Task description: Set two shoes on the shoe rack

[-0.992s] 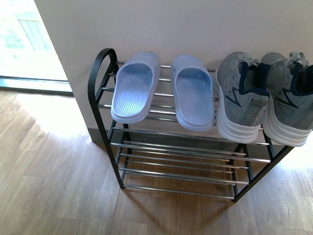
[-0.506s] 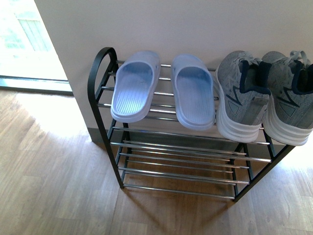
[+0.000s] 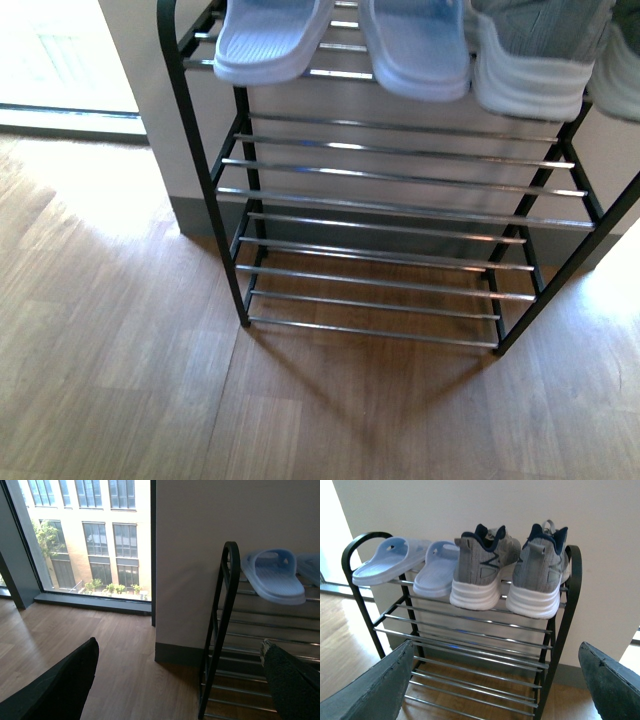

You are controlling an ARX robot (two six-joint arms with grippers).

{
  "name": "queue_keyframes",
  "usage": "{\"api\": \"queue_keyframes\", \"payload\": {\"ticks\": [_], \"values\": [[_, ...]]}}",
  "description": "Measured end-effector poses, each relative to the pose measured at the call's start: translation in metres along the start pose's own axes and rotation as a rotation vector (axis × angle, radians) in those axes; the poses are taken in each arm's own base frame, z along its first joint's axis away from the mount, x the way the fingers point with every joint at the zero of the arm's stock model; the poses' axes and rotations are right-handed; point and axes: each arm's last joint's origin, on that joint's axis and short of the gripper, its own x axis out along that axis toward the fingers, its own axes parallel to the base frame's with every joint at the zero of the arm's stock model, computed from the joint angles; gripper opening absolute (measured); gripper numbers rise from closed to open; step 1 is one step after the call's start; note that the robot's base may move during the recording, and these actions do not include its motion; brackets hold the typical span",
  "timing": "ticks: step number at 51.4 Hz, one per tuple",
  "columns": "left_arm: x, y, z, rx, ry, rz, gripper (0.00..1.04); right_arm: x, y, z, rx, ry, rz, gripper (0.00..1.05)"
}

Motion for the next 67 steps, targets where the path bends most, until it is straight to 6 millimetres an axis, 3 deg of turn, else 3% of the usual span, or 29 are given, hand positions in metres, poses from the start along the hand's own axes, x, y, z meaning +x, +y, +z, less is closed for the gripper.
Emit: {"api": "queue_keyframes", "payload": {"ticks": [67], "values": [[0.0, 0.0, 0.0, 0.0, 0.0, 0.0, 0.95, 0.0, -0.0001, 0.0, 0.0, 0.0, -0.001, 0.95]]}}
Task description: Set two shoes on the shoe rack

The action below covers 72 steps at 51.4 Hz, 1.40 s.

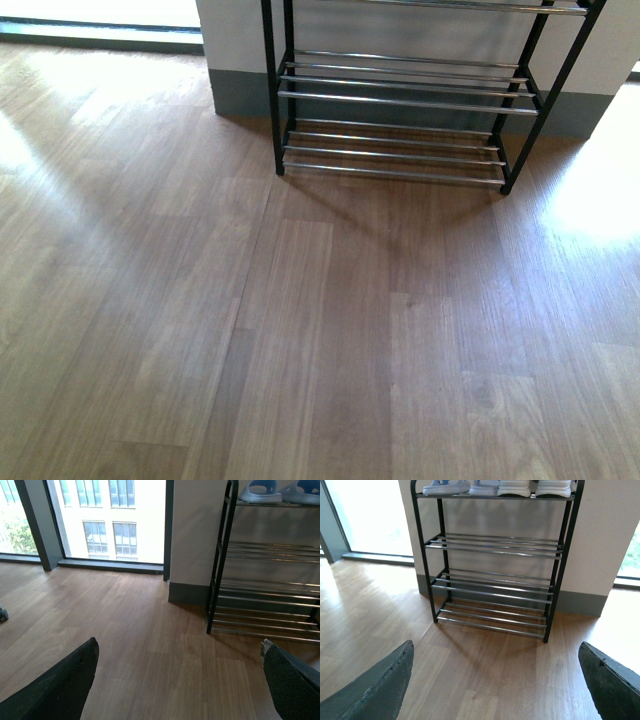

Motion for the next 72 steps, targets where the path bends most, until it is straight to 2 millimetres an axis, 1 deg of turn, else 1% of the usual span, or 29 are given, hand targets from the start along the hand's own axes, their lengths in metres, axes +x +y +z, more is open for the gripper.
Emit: {"api": "queue_keyframes", "payload": {"ticks": [72], "values": [[0.0, 0.0, 0.0, 0.0, 0.0, 0.0, 0.95, 0.0, 0.0, 0.0001, 0.0, -0.001, 0.001, 0.95]]}}
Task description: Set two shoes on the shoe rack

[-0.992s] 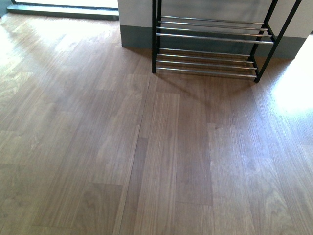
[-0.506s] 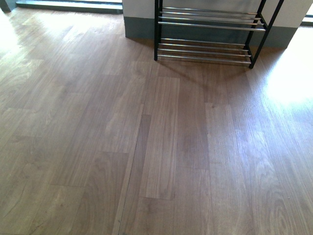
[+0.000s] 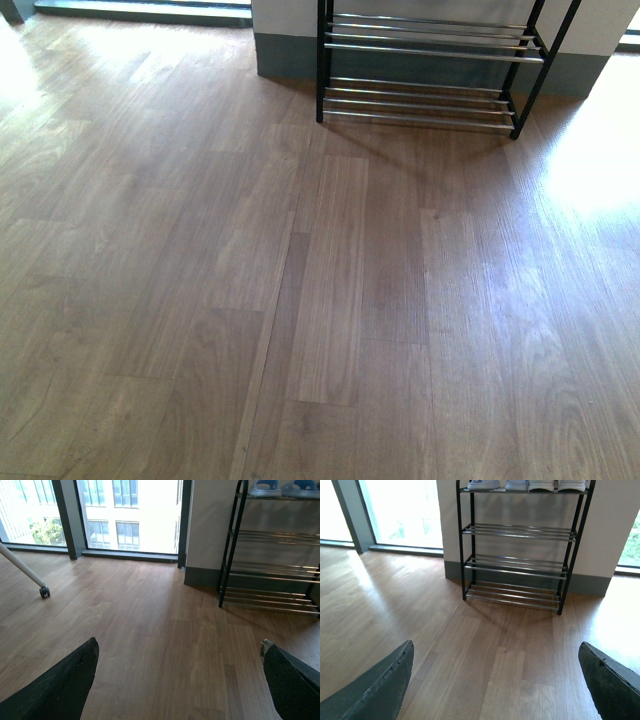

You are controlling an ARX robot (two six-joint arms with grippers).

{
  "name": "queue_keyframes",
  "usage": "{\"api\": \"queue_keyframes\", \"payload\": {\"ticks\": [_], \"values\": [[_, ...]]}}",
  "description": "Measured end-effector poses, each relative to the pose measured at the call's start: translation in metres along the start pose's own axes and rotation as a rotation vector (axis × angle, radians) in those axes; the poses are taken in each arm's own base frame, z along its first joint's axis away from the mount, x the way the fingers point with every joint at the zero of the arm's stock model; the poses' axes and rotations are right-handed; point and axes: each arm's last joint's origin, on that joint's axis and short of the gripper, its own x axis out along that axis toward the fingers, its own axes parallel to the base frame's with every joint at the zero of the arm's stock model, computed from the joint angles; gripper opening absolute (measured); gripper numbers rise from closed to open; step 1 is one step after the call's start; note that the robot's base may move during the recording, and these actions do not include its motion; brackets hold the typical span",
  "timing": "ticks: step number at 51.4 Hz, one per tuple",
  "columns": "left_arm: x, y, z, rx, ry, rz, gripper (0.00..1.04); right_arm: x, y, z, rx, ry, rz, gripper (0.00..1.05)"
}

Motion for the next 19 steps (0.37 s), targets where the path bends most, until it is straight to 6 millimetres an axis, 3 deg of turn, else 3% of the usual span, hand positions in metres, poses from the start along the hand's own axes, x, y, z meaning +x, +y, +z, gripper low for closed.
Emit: {"api": "queue_keyframes", "payload": {"ticks": [19], "values": [[0.0, 0.0, 0.0, 0.0, 0.0, 0.0, 0.95, 0.0, 0.0, 0.0, 0.0, 0.0, 0.0, 0.95]]}}
